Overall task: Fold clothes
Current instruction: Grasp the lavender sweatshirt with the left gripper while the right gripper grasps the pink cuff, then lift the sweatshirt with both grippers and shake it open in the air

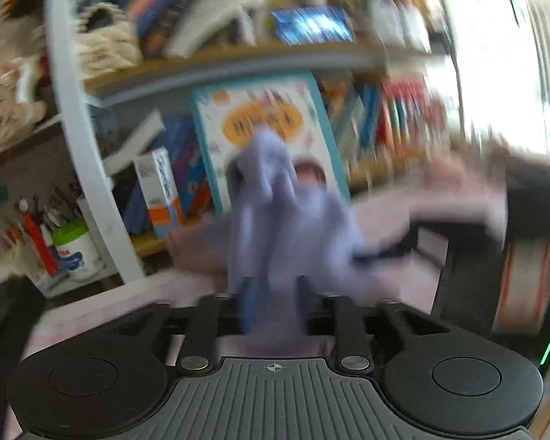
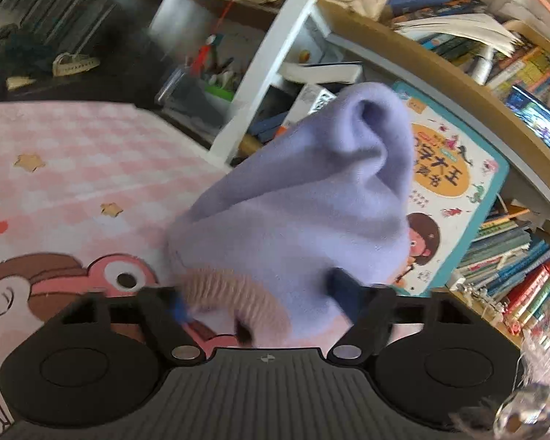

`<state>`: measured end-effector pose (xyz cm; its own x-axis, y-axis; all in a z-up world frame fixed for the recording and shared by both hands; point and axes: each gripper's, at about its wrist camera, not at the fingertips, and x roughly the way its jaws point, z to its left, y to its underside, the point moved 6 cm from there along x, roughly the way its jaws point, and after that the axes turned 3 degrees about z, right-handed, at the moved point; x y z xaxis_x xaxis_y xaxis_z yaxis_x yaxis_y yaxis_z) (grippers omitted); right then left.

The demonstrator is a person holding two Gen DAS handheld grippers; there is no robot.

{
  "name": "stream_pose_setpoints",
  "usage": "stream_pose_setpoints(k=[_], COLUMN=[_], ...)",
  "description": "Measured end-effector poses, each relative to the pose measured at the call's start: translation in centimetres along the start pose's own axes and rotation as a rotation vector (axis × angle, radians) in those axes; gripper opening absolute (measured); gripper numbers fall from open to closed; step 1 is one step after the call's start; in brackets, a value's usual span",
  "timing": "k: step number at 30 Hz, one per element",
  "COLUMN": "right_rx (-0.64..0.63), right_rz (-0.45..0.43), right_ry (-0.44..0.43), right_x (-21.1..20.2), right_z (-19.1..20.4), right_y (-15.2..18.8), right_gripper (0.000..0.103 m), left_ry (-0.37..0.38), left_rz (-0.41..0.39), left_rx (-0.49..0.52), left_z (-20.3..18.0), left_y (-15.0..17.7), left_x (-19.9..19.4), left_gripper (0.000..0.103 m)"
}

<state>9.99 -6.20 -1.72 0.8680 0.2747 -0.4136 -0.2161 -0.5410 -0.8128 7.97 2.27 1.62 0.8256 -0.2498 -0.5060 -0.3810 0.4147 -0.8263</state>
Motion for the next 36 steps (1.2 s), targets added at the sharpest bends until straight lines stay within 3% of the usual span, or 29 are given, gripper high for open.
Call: stream_pose_setpoints(k=[1,3,7,12,15,18,25,27,28,29,31,33,36], right_rx=[0.034,0.116,0.161,0.180,0.201,0.223,0.231,0.234,0.233,0.232,0.233,0.239,0.226], right_rz=[-0.014,-0.041,-0.066,-0.100,-0.104,-0.108,-0.087,-0.080,-0.075,-0.067,-0.044,-0.013,0.033], right_ry=[-0.006,-0.043,-0.054,-0.007,0.008,0.024,0.031,0.026,0.023,0.015,-0.012,-0.046,-0.088], right_x=[-0.2,-0.8,-1.5,-2.3,-2.6,-2.9,-2.7,-2.7,-2.7,-2.7,-2.8,-2.6,-2.1], right_z=[-0.5,-1.7,-2.9,-4.2,-5.1,-6.0,-6.3,-6.2,-6.0,-5.8,-5.3,-4.7,-3.5], right_y=[0.0,-0.3,-0.6,-0.8,-0.6,-0.4,0.8,1.0,1.1,1.3,1.8,2.4,3.0], right_gripper=[0.036,0.026,0.020,0.018,0.018,0.018,0.019,0.024,0.032,0.037,0.059,0.071,0.078], left_ry=[-0.005,-0.037,-0.160,-0.229,-0.202,-0.174,-0.099,-0.072,-0.059,-0.046,-0.020,0.007,0.046], left_rz=[0.031,0.068,0.036,-0.003,-0.016,-0.028,-0.083,-0.118,-0.136,-0.154,-0.189,-0.224,-0.277], left_rx=[0.052,0.157,0.339,0.414,0.400,0.386,0.329,0.290,0.270,0.250,0.210,0.170,0.109], left_z=[-0.6,-1.8,-3.9,-4.8,-4.6,-4.3,-3.9,-3.7,-3.6,-3.5,-3.2,-3.0,-2.6], left_y=[0.8,2.2,3.2,2.2,1.4,0.6,-1.6,-2.7,-3.2,-3.8,-4.8,-5.9,-7.6], left_x=[0.5,1.4,2.7,4.8,4.9,5.1,4.1,3.1,2.6,2.1,1.1,0.1,-1.5], left_gripper=[0.063,0.067,0.067,0.067,0.066,0.047,0.030,0.023,0.012,0.009,0.007,0.006,0.006])
